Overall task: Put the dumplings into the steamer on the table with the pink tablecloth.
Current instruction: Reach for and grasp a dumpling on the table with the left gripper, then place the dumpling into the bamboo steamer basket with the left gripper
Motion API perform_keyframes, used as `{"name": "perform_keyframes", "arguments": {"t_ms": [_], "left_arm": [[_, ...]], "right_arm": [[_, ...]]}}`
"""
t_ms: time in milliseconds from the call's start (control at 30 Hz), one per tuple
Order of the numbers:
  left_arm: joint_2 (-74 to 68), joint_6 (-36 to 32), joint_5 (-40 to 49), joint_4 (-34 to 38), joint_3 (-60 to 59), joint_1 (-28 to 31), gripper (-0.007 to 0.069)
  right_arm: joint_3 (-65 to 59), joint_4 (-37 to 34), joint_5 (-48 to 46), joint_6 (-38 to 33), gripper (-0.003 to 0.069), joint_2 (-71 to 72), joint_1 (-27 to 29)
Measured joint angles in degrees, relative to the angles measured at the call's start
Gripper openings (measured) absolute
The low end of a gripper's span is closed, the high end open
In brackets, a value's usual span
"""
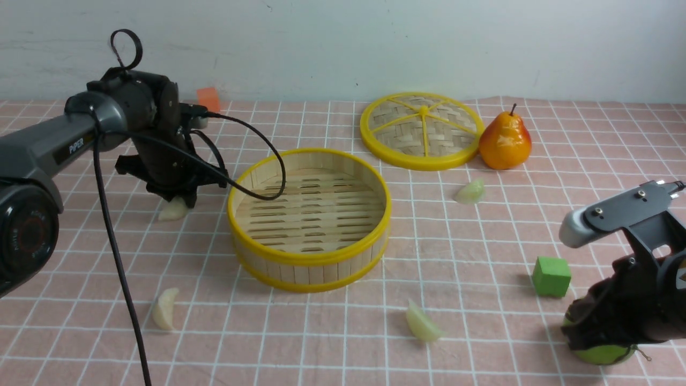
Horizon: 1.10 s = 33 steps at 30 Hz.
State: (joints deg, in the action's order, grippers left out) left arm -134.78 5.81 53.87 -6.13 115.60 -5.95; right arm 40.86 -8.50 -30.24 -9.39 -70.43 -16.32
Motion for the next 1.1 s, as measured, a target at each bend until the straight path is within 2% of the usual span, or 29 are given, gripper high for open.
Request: {"name": "perform_keyframes", "arguments": {"t_ms": [133, 267, 300, 333, 433, 567, 633, 667, 700, 733, 767, 867, 900, 933, 967, 1033, 1100], "left_arm": [[3.2, 1.1, 4.5, 4.2, 2.5, 0.0, 0.0158], [10.3, -0.7, 7.3, 18.2, 4.7, -0.2, 0.0158], [10.8, -1.1, 7.6, 19.8, 4.8, -0.4, 0.0158], [12.2, -2.8, 8.6, 25.6, 5.0, -1.3, 0.0158], [11.8, -4.2, 8.7, 30.5, 4.9, -4.0, 0.0158], [7.5, -1.6, 4.3, 27.5, 4.8, -7.7, 0.0158], [4.0, 3.6, 0.3, 22.5, 4.7, -8.9, 0.0158], [3.4, 4.1, 0.0, 21.7, 4.7, -9.0, 0.0158], [1.1, 7.8, -1.5, 18.8, 4.4, -9.2, 0.0158], [0.9, 8.1, -1.6, 18.4, 4.4, -9.2, 0.0158], [-0.1, 9.7, -1.9, 17.7, 4.3, -9.3, 0.0172], [0.0, 11.2, -1.4, 16.8, 5.0, -9.9, 0.0283], [0.1, 11.2, -1.0, 16.8, 5.1, -10.1, 0.0293], [0.6, 11.3, 2.2, 16.2, 6.1, -10.7, 0.0376], [1.5, 11.3, 3.8, 15.5, 6.7, -11.1, 0.0405], [4.4, 11.3, 7.3, 12.9, 7.6, -11.9, 0.0444], [9.6, 11.3, 11.8, 9.1, 8.2, -12.6, 0.0447]], "right_arm": [[0.0, -0.4, 0.2, 0.0, 0.0027, 0.0, 0.0], [0.0, -0.8, 0.4, 0.0, 0.0032, 0.0, 0.0], [0.0, -0.8, 0.4, 0.0, 0.0032, 0.0, 0.0], [0.0, -1.4, 0.4, 0.0, 0.0032, 0.0, 0.0], [0.0, -3.1, 0.4, 0.0, 0.0032, 0.0, 0.0], [0.0, -5.9, 0.3, 0.0, 0.0034, 0.0, 0.0], [0.0, -6.7, -0.1, 0.0, 0.0036, 0.0, 0.0], [0.0, -6.8, -0.2, 0.0, 0.0036, 0.0, 0.0], [0.0, -7.1, -0.5, 0.0, 0.0038, 0.0, 0.0], [0.0, -7.1, -0.6, 0.0, 0.0038, 0.0, 0.0], [0.0, -7.3, -0.6, 0.0, 0.004, 0.0, 0.0], [0.0, -7.3, -0.8, 0.0, 0.0041, 0.0, 0.0], [0.0, -7.3, -0.8, 0.0, 0.0041, 0.0, 0.0], [0.0, -7.3, -0.8, 0.0, 0.0042, 0.0, 0.0], [0.0, -7.3, -0.8, -0.1, 0.0042, 0.0, 0.0], [0.0, -7.3, -1.0, -0.1, 0.0042, 0.0, 0.0], [0.0, -7.3, -1.4, -0.1, 0.0042, 0.0, 0.0]]}}
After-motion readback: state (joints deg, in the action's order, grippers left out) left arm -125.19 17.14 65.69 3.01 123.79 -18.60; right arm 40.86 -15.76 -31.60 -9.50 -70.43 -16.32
